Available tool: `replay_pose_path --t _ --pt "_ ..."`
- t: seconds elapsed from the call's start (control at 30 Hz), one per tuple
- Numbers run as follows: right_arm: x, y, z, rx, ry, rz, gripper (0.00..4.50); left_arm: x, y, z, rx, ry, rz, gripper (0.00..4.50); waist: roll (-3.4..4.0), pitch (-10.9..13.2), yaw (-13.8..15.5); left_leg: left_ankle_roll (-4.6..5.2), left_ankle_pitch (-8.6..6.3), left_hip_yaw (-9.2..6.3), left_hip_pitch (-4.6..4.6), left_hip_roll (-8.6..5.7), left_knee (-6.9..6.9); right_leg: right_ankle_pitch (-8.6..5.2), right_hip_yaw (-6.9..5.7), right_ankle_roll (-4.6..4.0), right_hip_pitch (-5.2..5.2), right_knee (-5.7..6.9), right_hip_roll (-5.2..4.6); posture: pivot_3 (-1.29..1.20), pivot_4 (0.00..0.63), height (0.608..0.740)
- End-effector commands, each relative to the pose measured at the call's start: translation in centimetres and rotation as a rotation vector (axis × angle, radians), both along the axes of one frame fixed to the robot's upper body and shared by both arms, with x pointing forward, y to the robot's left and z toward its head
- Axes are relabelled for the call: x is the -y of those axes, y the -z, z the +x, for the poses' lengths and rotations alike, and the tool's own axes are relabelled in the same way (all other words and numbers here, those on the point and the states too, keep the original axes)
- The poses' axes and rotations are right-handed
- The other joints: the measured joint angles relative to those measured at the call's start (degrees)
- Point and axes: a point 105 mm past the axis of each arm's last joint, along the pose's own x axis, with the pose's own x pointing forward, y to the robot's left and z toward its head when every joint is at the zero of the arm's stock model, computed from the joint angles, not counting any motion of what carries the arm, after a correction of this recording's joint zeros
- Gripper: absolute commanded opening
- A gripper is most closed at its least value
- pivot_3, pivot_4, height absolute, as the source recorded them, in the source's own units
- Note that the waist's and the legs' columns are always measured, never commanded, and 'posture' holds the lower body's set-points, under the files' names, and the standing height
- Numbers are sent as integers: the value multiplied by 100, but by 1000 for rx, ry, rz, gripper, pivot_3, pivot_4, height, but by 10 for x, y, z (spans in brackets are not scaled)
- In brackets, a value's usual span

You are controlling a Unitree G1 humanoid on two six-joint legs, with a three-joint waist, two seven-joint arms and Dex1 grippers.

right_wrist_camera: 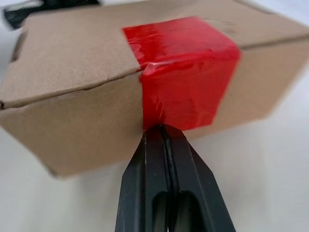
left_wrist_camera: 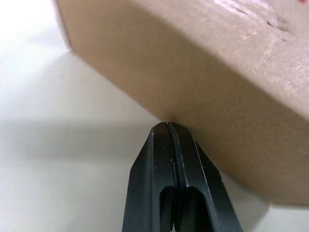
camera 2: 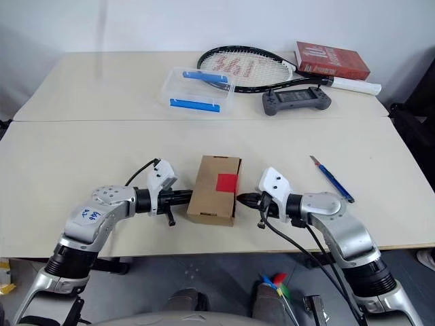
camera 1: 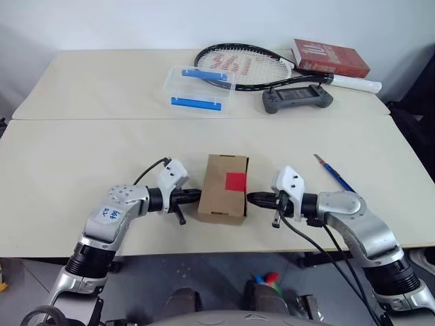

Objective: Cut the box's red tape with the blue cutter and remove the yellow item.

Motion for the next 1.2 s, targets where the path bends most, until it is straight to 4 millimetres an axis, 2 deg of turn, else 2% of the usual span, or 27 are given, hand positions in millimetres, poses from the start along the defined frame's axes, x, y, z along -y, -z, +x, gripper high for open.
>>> replay_pose_path --t 0.03,0.43,0.53,0.57,0.63,0.67,0.73,0.8,0.9,0.97,1.03,1.1,1.2 --pt "-12 -1 -10 -8 -56 -5 30 10 -9 -14 14 86 -24 0 0 0 3 0 0 0 -1 0 -2 0 0 0 -1 0 0 0 150 740" --pt "-8 3 -5 12 -8 -18 30 9 -10 -26 -8 126 -22 0 0 0 5 0 0 0 -3 0 -4 0 -1 0 -3 -2 0 0 150 740" --pt "-2 2 -8 12 -1 -23 30 6 -9 -28 -19 131 -8 0 0 0 8 0 0 0 -3 0 -4 0 -1 0 -2 -2 0 0 150 740" --pt "5 -4 -6 1 39 -5 30 -2 -9 -28 -25 125 14 0 0 0 10 0 0 0 -3 0 -4 0 -1 0 -2 -2 0 0 150 740" --pt "18 -30 -4 11 105 102 408 -24 -15 -30 -30 140 73 0 -1 1 6 0 0 0 -6 0 -4 0 -1 0 -6 -1 0 0 150 740" --pt "26 -39 -3 -43 162 150 658 -32 -19 -30 -44 148 85 0 0 2 6 0 0 1 -10 0 -5 0 -1 0 -12 0 0 0 150 740" --pt "41 -47 -17 -198 174 139 1309 -40 -43 -36 -72 247 61 0 3 3 5 0 0 2 -9 1 -4 0 0 -1 -12 2 0 0 150 740" --pt "47 -54 -28 -317 177 142 2013 -37 -67 -33 -37 317 14 0 3 3 51 0 0 -2 -14 1 -2 -2 -1 -4 -12 1 0 0 150 740" --pt "45 -58 -24 -420 260 165 3164 -15 -90 -8 109 318 -59 0 -4 -1 69 1 0 -10 -9 0 4 -1 -2 -6 2 0 0 0 150 740" --pt "36 -61 -24 -482 246 211 3815 1 -91 1 143 328 -71 0 -6 -3 30 1 0 -6 -7 0 3 -1 0 -7 1 3 0 0 150 740" --pt "25 -58 -24 -495 234 197 4483 19 -81 8 156 347 -50 0 -5 -3 4 1 0 0 -9 -1 -6 0 2 -6 -10 5 1 0 150 740" --pt "18 -53 -21 -493 254 185 4483 31 -71 10 160 367 -15 0 -6 -3 -14 1 0 2 -11 -1 -14 0 1 -6 -17 5 3 0 150 740" --pt "12 -51 -11 -490 296 211 4483 37 -53 9 146 402 65 0 -6 -3 -34 0 0 6 -13 -2 -21 0 0 -6 -24 5 3 0 150 740"
